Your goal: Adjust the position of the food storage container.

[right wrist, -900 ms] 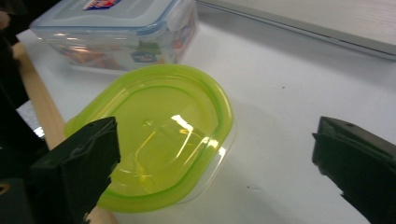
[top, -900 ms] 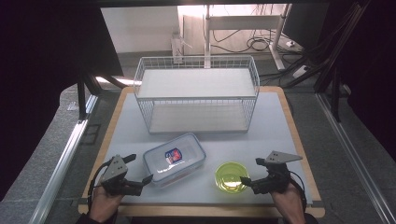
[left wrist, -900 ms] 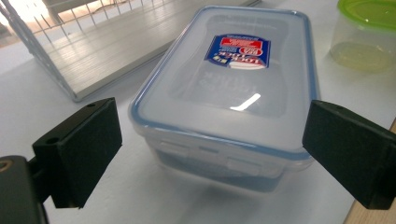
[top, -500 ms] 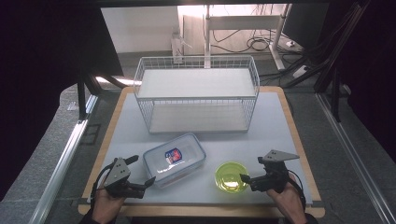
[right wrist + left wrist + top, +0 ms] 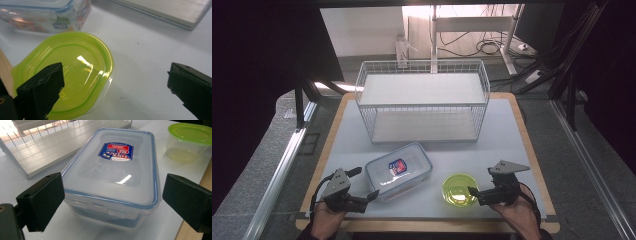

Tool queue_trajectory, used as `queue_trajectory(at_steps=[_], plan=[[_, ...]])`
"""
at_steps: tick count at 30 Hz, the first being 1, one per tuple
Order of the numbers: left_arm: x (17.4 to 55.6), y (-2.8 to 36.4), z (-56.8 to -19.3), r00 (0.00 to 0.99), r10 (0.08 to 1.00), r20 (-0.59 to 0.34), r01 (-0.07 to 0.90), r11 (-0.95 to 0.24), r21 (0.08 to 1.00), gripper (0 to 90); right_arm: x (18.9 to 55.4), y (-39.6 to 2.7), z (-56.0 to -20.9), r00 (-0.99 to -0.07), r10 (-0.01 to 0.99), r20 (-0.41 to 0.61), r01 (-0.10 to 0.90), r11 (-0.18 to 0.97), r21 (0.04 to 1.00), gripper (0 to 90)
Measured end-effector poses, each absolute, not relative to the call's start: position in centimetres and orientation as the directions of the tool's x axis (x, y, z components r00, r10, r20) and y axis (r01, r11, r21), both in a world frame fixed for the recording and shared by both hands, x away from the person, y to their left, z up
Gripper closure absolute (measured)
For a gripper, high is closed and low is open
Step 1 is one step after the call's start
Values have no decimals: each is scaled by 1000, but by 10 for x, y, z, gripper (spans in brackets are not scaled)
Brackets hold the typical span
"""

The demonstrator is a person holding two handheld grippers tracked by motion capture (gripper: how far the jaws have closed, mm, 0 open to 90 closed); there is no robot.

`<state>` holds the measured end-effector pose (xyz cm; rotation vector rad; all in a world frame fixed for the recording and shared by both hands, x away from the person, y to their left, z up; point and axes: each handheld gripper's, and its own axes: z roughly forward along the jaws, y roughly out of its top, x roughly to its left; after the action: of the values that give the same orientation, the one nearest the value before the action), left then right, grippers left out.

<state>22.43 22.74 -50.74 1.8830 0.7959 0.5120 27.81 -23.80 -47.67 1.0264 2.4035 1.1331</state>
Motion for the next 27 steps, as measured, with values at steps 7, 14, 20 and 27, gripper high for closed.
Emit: queue_trajectory(at_steps=[7, 14, 20, 27], plan=[[224, 228, -507, 696, 718, -9, 303, -283, 910, 40, 272, -227, -468, -717, 697, 6, 451, 458, 766, 187], [224, 225, -507, 699, 715, 2, 304, -300, 904, 40, 270, -217, -460, -747, 665, 25, 428, 451, 783, 404], [224, 224, -507, 702, 712, 13, 302, -315, 900, 42, 268, -200, -460, -780, 624, 45, 423, 474, 772, 615], [225, 225, -507, 697, 717, 11, 303, -308, 902, 44, 263, -182, -461, -831, 553, 60, 392, 504, 770, 860]])
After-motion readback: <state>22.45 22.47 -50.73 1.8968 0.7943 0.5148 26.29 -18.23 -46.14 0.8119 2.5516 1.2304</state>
